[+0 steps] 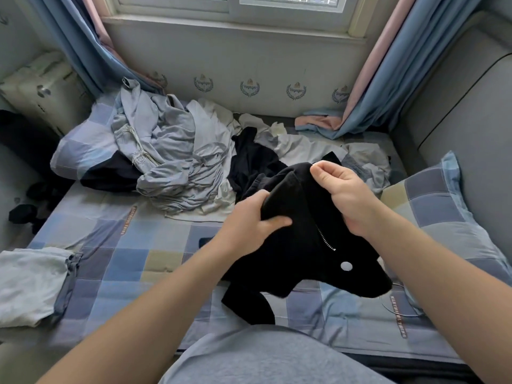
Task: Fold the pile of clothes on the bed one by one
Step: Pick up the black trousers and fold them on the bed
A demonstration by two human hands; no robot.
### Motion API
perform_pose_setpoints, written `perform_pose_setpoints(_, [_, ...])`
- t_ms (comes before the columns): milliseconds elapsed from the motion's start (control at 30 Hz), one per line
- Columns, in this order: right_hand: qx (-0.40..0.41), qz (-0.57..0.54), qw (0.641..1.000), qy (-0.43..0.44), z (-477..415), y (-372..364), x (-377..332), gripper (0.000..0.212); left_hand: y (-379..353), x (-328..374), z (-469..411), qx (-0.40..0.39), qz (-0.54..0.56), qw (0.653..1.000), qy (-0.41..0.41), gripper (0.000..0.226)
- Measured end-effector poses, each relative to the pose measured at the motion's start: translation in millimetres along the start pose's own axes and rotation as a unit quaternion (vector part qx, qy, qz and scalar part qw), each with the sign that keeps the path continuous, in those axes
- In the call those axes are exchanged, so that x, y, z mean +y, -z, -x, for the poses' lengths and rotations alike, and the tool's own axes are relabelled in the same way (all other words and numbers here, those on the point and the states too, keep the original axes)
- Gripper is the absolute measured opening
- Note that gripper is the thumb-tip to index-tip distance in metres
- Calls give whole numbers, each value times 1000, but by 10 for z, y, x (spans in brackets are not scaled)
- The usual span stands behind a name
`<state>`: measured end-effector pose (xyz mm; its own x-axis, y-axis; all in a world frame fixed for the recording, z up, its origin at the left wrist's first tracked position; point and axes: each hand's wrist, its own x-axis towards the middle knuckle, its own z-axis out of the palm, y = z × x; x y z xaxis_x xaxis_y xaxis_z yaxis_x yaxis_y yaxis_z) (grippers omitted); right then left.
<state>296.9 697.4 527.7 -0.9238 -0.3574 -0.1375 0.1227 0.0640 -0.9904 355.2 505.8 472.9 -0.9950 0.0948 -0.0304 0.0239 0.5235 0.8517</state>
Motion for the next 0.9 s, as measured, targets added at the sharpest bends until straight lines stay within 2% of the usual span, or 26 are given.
perform_pose_setpoints(33, [11, -8, 1000, -1, -6, 7, 5, 25, 12, -19, -31, 24, 5, 1000, -5, 19])
perform_pose_setpoints(67, [29, -1, 1000, 8, -17, 22, 15, 24, 39, -32, -62, 36, 21, 999, -10, 18])
perform_pose_setpoints(133, [66, 18, 997, 24, -37, 90, 83, 17, 120, -42, -108, 62, 55, 997, -6, 26])
perform_pose_setpoints(167, [66, 24, 997, 20, -27, 128, 122, 10, 168, -48, -122, 89, 79, 993, 5, 29])
perform_pose_setpoints(200, [51, 40, 998, 5, -5, 161, 171, 13, 221, -44, -127, 118, 115, 986, 20, 31])
perform_pose_setpoints(300, [13, 106, 990, -91, 111, 153, 397, 75, 355, 7, -119, 168, 292, 937, 97, 31])
perform_pose_setpoints(367, [6, 146, 971, -190, 202, 37, 584, 94, 396, 65, -119, 194, 367, 901, 126, 31])
perform_pose_setpoints(433, [4, 148, 941, -304, 278, -27, 758, 103, 393, 125, -134, 241, 417, 865, 136, 32])
perform_pose_setpoints(500, [-76, -11, 918, -389, 312, -77, 803, 88, 370, 134, -139, 275, 453, 838, 128, 31])
perform_pose_setpoints(567, [-155, -143, 904, -373, 295, -128, 781, 75, 341, 134, -129, 284, 469, 828, 123, 29])
perform_pose_setpoints(667, [-52, -181, 933, -306, 162, -189, 788, 45, 326, 82, -106, 285, 478, 823, 113, 25])
perform_pose_setpoints(767, [79, -184, 951, -236, -2, -42, 783, 39, 284, -52, -71, 288, 442, 839, 132, 22])
perform_pose_setpoints(833, [129, -162, 962, -175, -108, 131, 635, 30, 179, -188, -13, 235, 392, 871, 180, 20])
perform_pose_setpoints(867, [140, -144, 969, -142, -146, 214, 519, 24, 119, -246, 25, 185, 356, 888, 227, 20])
perform_pose_setpoints(900, [138, -113, 977, -113, -172, 282, 386, 19, 72, -287, 72, 103, 292, 910, 275, 19])
